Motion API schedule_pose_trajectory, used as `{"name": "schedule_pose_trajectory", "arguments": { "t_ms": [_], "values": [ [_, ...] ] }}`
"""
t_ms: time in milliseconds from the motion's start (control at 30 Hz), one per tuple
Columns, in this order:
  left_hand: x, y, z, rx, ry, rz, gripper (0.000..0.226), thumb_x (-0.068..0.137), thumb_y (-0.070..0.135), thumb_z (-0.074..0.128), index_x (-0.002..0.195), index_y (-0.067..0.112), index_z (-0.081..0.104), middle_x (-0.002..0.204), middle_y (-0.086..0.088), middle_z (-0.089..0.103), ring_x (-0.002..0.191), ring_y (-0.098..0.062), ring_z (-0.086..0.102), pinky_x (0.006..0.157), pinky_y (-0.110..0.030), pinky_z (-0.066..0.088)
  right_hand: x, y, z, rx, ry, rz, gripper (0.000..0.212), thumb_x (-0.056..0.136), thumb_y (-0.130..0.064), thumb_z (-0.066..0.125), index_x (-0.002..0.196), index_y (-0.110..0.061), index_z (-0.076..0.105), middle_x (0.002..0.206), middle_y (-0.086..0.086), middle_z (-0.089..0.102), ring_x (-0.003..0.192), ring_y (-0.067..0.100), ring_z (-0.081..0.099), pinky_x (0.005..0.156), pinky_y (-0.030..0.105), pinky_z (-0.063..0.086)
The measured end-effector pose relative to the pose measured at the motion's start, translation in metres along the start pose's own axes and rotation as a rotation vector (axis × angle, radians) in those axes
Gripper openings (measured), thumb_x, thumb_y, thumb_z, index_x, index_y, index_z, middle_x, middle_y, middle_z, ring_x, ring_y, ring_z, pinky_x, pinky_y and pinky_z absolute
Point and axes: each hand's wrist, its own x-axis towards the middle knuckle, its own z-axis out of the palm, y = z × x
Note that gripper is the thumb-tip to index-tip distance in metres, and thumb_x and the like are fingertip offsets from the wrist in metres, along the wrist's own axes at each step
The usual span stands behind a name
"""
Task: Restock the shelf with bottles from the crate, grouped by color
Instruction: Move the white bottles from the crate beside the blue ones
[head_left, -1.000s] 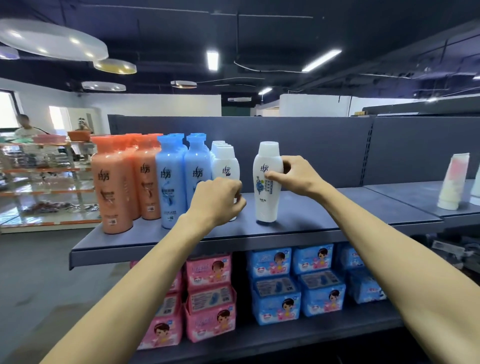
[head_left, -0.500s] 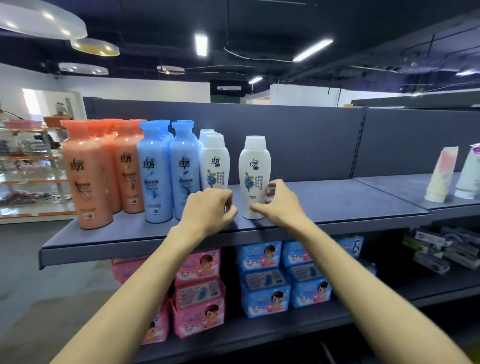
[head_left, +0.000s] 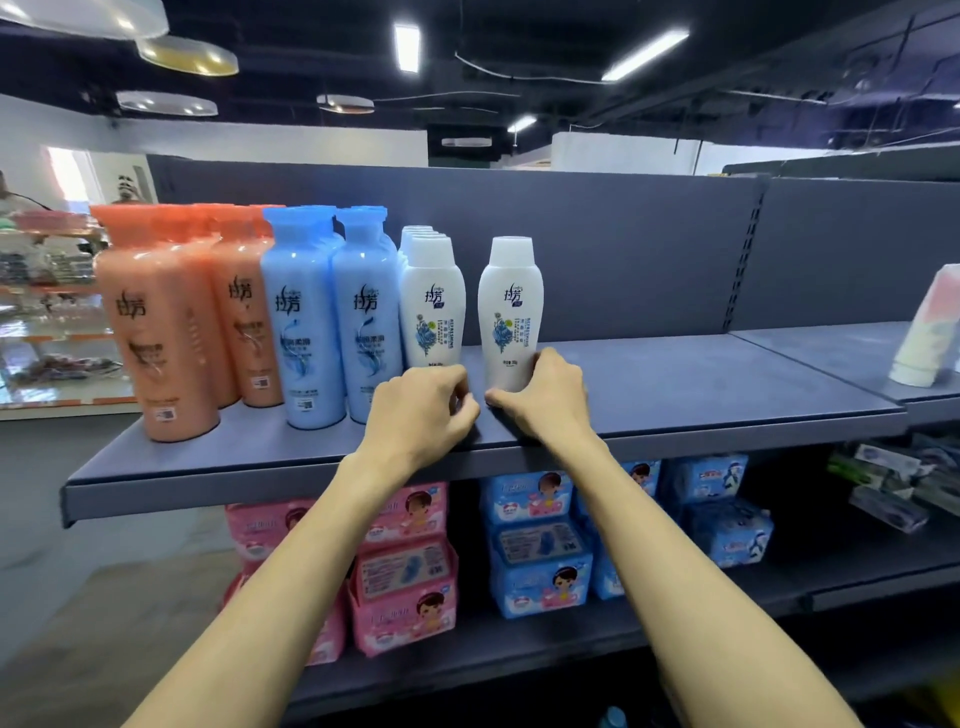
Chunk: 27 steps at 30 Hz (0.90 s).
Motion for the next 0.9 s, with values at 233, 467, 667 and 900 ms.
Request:
{"name": "schedule_pose_trajectory", "arguments": {
  "t_ms": [233, 467, 667, 900],
  "values": [
    [0.018, 0.020, 0.012, 0.080, -0.006, 0.060, 0.017, 0.087, 0.036, 0.052, 0.080, 0.021, 0.052, 0.079, 0.003, 0.063, 0.081, -0.025, 0.059, 0.062, -0.034, 0.044, 0.048, 0.011, 0.005, 0.002, -0.090, -0.018, 0.057, 0.067, -0.042, 0.082, 0.105, -0.012, 0.053, 0.114, 0.008, 0.063, 0.104, 0.029, 0.059, 0.071, 0.032, 0.044],
    [0.039, 0.036, 0.035, 0.100, -0.001, 0.038, 0.015, 0.087, 0.034, 0.052, 0.085, 0.019, 0.055, 0.080, 0.002, 0.061, 0.080, -0.026, 0.057, 0.061, -0.034, 0.040, 0.089, 0.023, 0.010, 0.011, -0.152, -0.047, 0.057, 0.066, -0.041, 0.082, 0.103, -0.011, 0.051, 0.112, 0.008, 0.062, 0.099, 0.028, 0.059, 0.070, 0.035, 0.047],
    [0.046, 0.042, 0.050, 0.136, 0.072, 0.120, 0.007, 0.081, 0.020, 0.062, 0.088, 0.020, 0.060, 0.075, -0.002, 0.062, 0.073, -0.028, 0.060, 0.055, -0.029, 0.030, 0.118, 0.023, 0.022, -0.050, -0.189, -0.074, 0.052, 0.072, -0.037, 0.079, 0.108, -0.010, 0.054, 0.113, 0.009, 0.062, 0.101, 0.032, 0.060, 0.074, 0.036, 0.049],
    [0.048, 0.035, 0.059, 0.202, 0.134, 0.107, 0.013, 0.079, 0.024, 0.061, 0.075, 0.015, 0.053, 0.068, 0.000, 0.056, 0.065, -0.027, 0.057, 0.050, -0.031, 0.036, 0.145, 0.011, 0.042, -0.061, -0.199, -0.107, 0.051, 0.069, -0.042, 0.083, 0.097, -0.014, 0.050, 0.102, 0.005, 0.058, 0.100, 0.030, 0.060, 0.072, 0.034, 0.045]
  ]
}}
